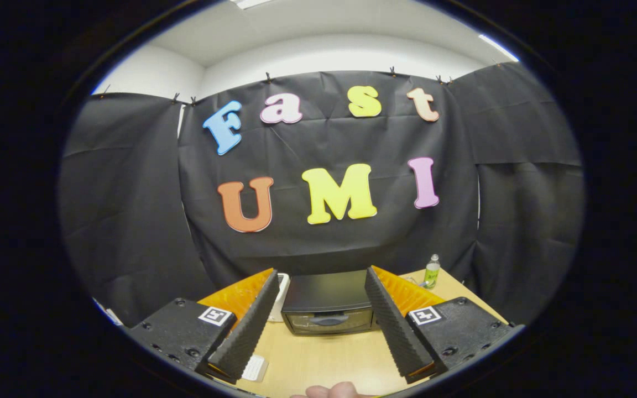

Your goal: Open the toaster oven, put the food inside, and close the toaster oven door.

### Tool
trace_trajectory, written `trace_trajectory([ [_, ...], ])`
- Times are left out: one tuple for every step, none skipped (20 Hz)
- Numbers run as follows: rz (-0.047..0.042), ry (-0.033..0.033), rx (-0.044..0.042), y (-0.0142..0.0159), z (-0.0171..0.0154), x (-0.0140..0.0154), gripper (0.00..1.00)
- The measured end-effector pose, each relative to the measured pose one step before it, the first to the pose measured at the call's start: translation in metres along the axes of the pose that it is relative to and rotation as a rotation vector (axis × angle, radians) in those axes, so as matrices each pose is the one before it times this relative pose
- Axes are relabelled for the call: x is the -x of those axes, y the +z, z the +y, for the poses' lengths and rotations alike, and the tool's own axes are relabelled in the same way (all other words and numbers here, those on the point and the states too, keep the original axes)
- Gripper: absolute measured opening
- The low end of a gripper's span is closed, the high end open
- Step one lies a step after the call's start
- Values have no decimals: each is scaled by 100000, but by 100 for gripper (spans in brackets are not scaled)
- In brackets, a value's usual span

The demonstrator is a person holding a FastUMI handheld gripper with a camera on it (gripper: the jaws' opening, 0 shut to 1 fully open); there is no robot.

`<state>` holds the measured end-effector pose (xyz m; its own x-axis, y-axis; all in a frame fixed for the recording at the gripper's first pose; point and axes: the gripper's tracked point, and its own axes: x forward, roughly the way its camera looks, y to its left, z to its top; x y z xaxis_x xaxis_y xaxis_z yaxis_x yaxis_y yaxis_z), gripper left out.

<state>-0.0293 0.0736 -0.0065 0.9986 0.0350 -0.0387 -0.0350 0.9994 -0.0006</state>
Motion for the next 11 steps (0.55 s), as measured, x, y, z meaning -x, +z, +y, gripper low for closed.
trace_trajectory([
  [-493,-323,214,40,-177,55,100],
  [-540,-44,212,199,-9,147,100],
  [-721,147,771,213,118,-15,100],
  [-292,-165,1193,80,42,55,100],
  [-314,115,577,-62,-4,-66,100],
  [376,-207,82,-150,-41,-65,100],
  [639,-80,-411,-271,1,20,100],
  [844,-143,-187,-342,3,-101,100],
  [770,-166,-72,-221,26,34,100],
  [806,-221,-45,-174,2,-134,100],
  [465,-164,-296,-98,19,-52,100],
])
